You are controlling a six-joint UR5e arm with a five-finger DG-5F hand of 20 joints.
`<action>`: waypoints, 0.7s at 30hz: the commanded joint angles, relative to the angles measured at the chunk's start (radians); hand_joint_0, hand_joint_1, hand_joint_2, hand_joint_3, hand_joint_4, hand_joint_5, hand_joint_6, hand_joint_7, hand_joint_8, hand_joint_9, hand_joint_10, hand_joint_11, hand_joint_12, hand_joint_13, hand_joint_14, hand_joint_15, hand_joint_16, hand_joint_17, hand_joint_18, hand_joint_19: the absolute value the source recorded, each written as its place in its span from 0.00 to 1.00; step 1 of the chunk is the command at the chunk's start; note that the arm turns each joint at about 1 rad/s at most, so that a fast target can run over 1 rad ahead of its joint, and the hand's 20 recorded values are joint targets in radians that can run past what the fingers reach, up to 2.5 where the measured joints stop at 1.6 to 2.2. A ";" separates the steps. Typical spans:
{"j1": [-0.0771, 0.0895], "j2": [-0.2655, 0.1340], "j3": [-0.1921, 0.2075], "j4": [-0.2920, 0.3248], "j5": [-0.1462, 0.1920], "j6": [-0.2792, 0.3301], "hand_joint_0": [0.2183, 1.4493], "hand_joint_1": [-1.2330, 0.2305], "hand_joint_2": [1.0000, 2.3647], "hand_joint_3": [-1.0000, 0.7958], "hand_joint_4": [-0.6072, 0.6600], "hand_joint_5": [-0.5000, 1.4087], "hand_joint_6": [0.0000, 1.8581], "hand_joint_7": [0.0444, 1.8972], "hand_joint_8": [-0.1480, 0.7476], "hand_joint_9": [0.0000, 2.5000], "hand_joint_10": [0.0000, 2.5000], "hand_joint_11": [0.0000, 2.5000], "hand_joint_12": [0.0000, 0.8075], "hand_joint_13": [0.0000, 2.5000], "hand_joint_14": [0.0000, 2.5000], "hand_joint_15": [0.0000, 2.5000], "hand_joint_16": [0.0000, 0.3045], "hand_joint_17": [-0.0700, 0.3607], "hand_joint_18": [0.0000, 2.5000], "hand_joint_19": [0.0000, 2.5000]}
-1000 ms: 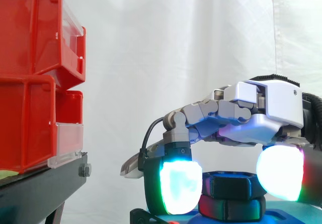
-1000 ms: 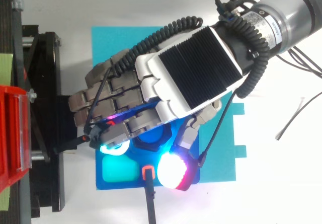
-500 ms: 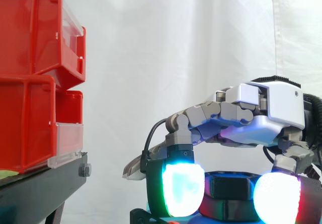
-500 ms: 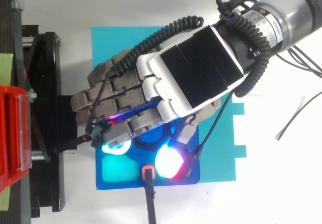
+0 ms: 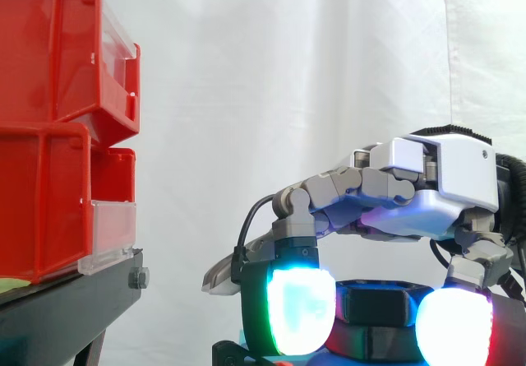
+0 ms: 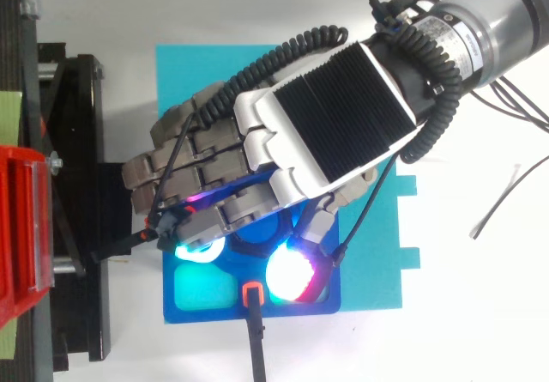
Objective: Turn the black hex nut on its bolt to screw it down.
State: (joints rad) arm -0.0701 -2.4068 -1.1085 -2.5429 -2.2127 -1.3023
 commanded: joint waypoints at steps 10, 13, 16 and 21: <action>-0.002 0.000 0.001 0.006 -0.007 0.000 0.23 0.38 0.00 0.28 0.62 0.22 0.27 0.65 0.43 0.21 0.00 0.08 0.42 0.21 0.00 0.05 0.18 0.45 0.18 0.21; -0.002 0.000 -0.001 0.006 -0.007 0.000 0.25 0.38 0.00 0.32 0.60 0.22 0.27 0.68 0.42 0.21 0.00 0.08 0.41 0.20 0.00 0.06 0.17 0.44 0.17 0.22; -0.002 0.000 0.001 0.006 -0.007 0.000 0.26 0.39 0.01 0.35 0.59 0.23 0.27 0.69 0.42 0.21 0.00 0.08 0.40 0.20 0.00 0.06 0.17 0.43 0.17 0.22; -0.002 0.000 0.001 0.006 -0.007 0.000 0.26 0.38 0.01 0.40 0.59 0.23 0.27 0.71 0.42 0.21 0.00 0.08 0.40 0.20 0.00 0.06 0.17 0.43 0.17 0.21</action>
State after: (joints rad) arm -0.0720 -2.4068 -1.1083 -2.5372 -2.2197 -1.3024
